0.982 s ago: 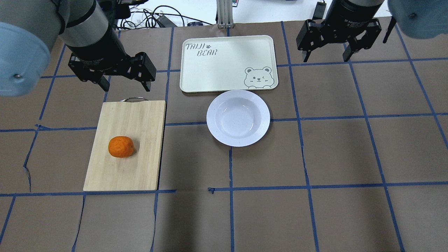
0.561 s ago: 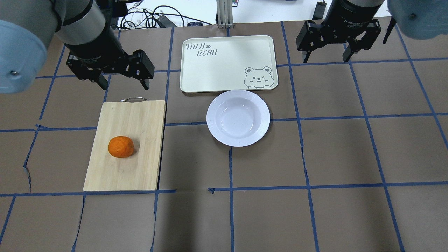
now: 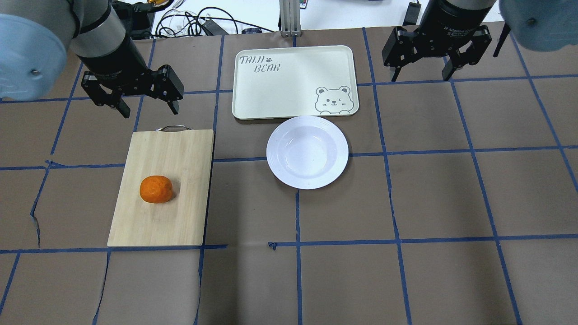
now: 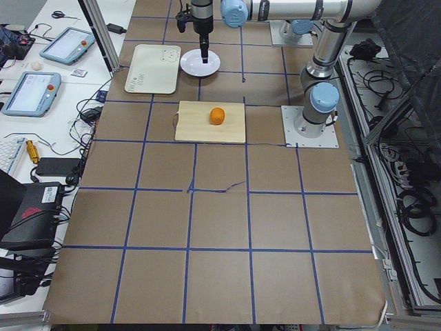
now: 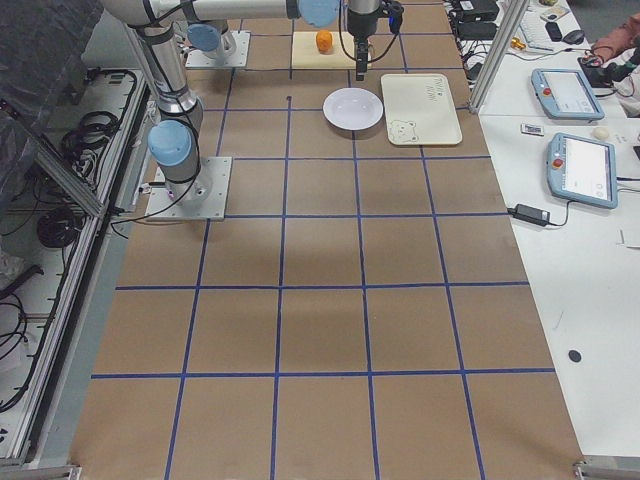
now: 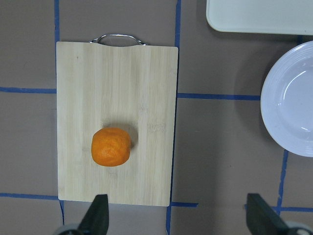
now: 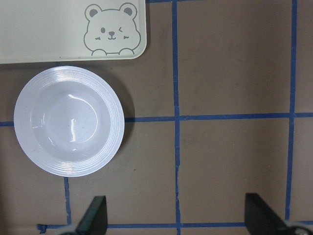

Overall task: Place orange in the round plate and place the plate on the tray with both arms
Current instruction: 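Lower the left gripper over the orange and close on it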

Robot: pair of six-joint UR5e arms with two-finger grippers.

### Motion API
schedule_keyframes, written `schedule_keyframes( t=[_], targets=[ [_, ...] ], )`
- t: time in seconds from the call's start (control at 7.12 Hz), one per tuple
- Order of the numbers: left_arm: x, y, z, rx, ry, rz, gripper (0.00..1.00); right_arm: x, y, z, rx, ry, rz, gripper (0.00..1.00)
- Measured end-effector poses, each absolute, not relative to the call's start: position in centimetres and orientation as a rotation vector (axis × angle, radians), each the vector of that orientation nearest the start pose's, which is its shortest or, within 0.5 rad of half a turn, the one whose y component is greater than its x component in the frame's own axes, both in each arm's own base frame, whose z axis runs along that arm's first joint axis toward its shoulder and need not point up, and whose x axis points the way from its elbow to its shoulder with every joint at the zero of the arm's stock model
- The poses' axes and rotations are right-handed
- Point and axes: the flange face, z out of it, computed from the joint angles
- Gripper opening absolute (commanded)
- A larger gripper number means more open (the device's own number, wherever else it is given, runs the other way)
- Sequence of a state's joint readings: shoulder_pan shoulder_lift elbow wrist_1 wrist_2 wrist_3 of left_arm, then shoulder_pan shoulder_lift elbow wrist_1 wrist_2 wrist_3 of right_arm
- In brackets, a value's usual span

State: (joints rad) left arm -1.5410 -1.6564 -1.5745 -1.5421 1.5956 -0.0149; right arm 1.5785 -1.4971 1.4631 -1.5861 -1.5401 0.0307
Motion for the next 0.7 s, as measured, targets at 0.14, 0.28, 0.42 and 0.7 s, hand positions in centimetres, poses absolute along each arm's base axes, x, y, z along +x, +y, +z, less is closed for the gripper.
schedule_keyframes(
  t=[0.14,0.28,0.42,0.7],
  targets=[
    [-10.8,-53.4,41.1,-0.045,3.1,0.175,1.0,14.0,-52.7,50.5,0.035,3.109,-0.077,1.0],
    [-9.2,-53.9,37.4,-0.041,3.067,0.254,1.0,14.0,-52.7,50.6,0.035,3.109,-0.077,1.0],
    [-7.4,-53.8,34.3,-0.043,3.038,0.317,1.0,14.0,-52.7,50.5,0.034,3.109,-0.076,1.0],
    [-5.1,-53.2,29.5,-0.056,3.021,0.384,1.0,14.0,-52.7,50.5,0.033,3.109,-0.075,1.0]
  ],
)
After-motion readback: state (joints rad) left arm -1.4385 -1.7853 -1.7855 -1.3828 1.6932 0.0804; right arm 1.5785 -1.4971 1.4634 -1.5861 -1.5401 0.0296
